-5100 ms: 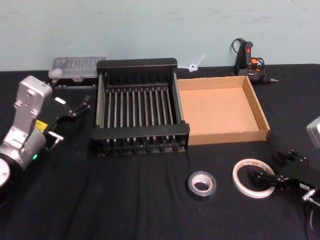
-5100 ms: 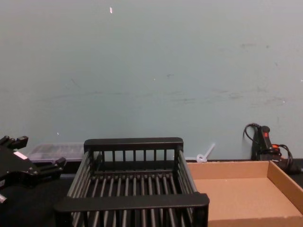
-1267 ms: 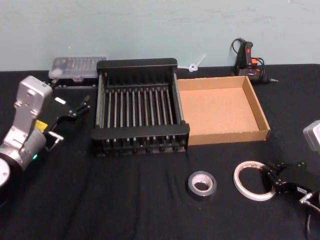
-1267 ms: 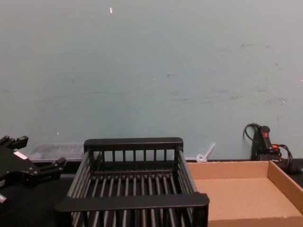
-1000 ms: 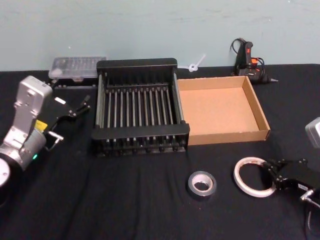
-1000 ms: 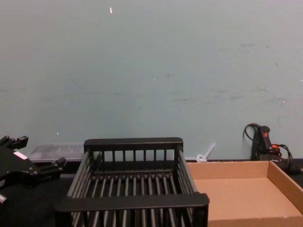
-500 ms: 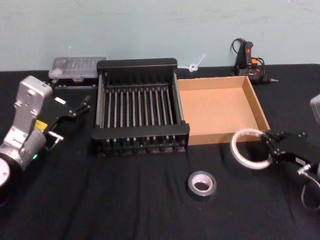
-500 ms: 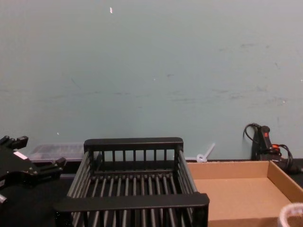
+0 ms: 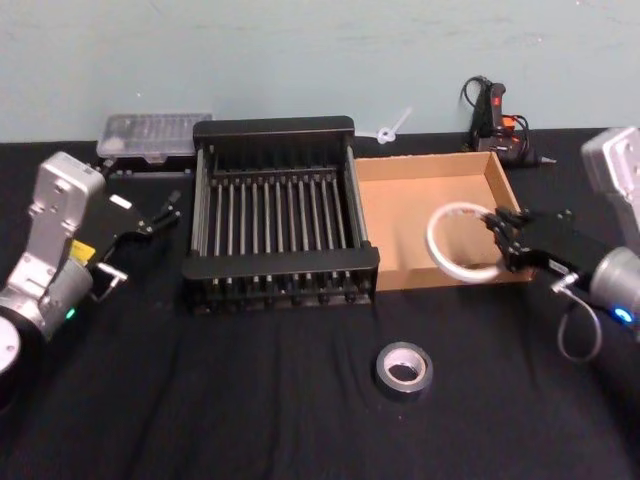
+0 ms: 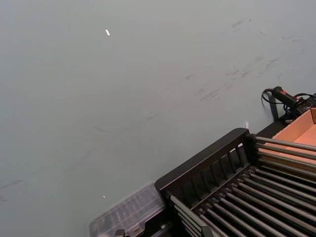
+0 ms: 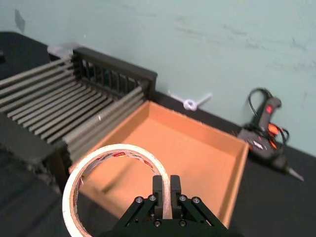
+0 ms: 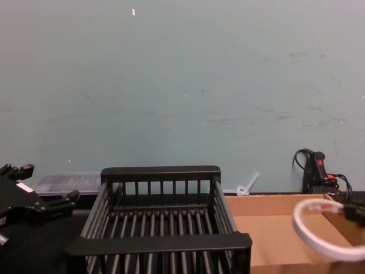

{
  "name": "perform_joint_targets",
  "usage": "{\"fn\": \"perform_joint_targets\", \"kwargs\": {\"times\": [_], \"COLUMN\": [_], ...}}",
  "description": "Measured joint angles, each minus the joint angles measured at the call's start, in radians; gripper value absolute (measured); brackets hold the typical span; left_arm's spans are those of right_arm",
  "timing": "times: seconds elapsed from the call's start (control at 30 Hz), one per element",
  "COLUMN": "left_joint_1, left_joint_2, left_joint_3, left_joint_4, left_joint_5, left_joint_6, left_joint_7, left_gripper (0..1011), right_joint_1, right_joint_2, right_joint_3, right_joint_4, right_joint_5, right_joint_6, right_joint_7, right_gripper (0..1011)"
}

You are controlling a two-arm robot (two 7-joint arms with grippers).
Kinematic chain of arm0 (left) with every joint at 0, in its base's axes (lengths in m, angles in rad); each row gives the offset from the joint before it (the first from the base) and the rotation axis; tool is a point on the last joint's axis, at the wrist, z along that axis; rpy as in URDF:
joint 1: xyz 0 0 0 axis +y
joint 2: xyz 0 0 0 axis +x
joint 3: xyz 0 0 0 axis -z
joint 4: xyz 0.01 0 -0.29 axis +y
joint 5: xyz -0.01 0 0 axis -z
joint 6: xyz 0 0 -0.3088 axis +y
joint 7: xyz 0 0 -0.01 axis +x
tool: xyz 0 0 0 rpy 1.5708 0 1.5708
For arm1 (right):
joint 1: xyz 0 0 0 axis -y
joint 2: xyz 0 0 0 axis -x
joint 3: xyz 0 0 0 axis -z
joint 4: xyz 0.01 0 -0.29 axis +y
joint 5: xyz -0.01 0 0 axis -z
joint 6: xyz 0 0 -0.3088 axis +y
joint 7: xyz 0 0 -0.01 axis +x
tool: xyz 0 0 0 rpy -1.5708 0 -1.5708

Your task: Pick up the white tape and place it into the black box , Pick up the silver tape and place it into the brown box.

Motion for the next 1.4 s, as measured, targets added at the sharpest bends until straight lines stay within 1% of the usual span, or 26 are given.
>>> {"fn": "perform_joint_targets", "kwargs": {"times": [0.03, 0.13, 0.23, 0.47, 0.57, 0.6, 0.77, 0.87, 0.97, 1.0, 1.03, 1.1, 1.4], "left_joint_1": [0.0, 0.0, 0.0, 0.0, 0.0, 0.0, 0.0, 0.0, 0.0, 0.0, 0.0, 0.0, 0.0], "left_joint_2": [0.0, 0.0, 0.0, 0.0, 0.0, 0.0, 0.0, 0.0, 0.0, 0.0, 0.0, 0.0, 0.0], "left_joint_3": [0.0, 0.0, 0.0, 0.0, 0.0, 0.0, 0.0, 0.0, 0.0, 0.0, 0.0, 0.0, 0.0], "left_joint_4": [0.0, 0.0, 0.0, 0.0, 0.0, 0.0, 0.0, 0.0, 0.0, 0.0, 0.0, 0.0, 0.0], "left_joint_5": [0.0, 0.0, 0.0, 0.0, 0.0, 0.0, 0.0, 0.0, 0.0, 0.0, 0.0, 0.0, 0.0], "left_joint_6": [0.0, 0.0, 0.0, 0.0, 0.0, 0.0, 0.0, 0.0, 0.0, 0.0, 0.0, 0.0, 0.0], "left_joint_7": [0.0, 0.0, 0.0, 0.0, 0.0, 0.0, 0.0, 0.0, 0.0, 0.0, 0.0, 0.0, 0.0], "left_gripper": [1001, 1001, 1001, 1001, 1001, 1001, 1001, 1001, 1001, 1002, 1002, 1001, 1001], "right_joint_1": [0.019, 0.045, 0.089, 0.15, 0.187, 0.187, 0.233, 0.267, 0.287, 0.3, 0.3, 0.322, 0.38], "right_joint_2": [-0.014, -0.031, -0.059, -0.092, -0.112, -0.112, -0.139, -0.162, -0.179, -0.191, -0.191, -0.212, -0.257], "right_joint_3": [-0.009, -0.022, -0.048, -0.086, -0.11, -0.11, -0.14, -0.165, -0.177, -0.185, -0.185, -0.198, -0.23], "right_joint_4": [0.012, 0.03, 0.058, 0.1, 0.129, 0.129, 0.175, 0.212, 0.235, 0.251, 0.251, 0.282, 0.363], "right_joint_5": [-0.005, -0.012, -0.027, -0.05, -0.061, -0.061, -0.072, -0.08, -0.081, -0.081, -0.081, -0.081, -0.08], "right_joint_6": [-0.006, -0.013, -0.023, -0.031, -0.034, -0.034, -0.043, -0.052, -0.058, -0.063, -0.063, -0.07, -0.091], "right_joint_7": [0.0, 0.001, 0.007, 0.023, 0.035, 0.035, 0.054, 0.068, 0.077, 0.081, 0.081, 0.089, 0.103], "right_gripper": [95, 95, 95, 95, 95, 95, 95, 95, 95, 95, 95, 95, 95]}}
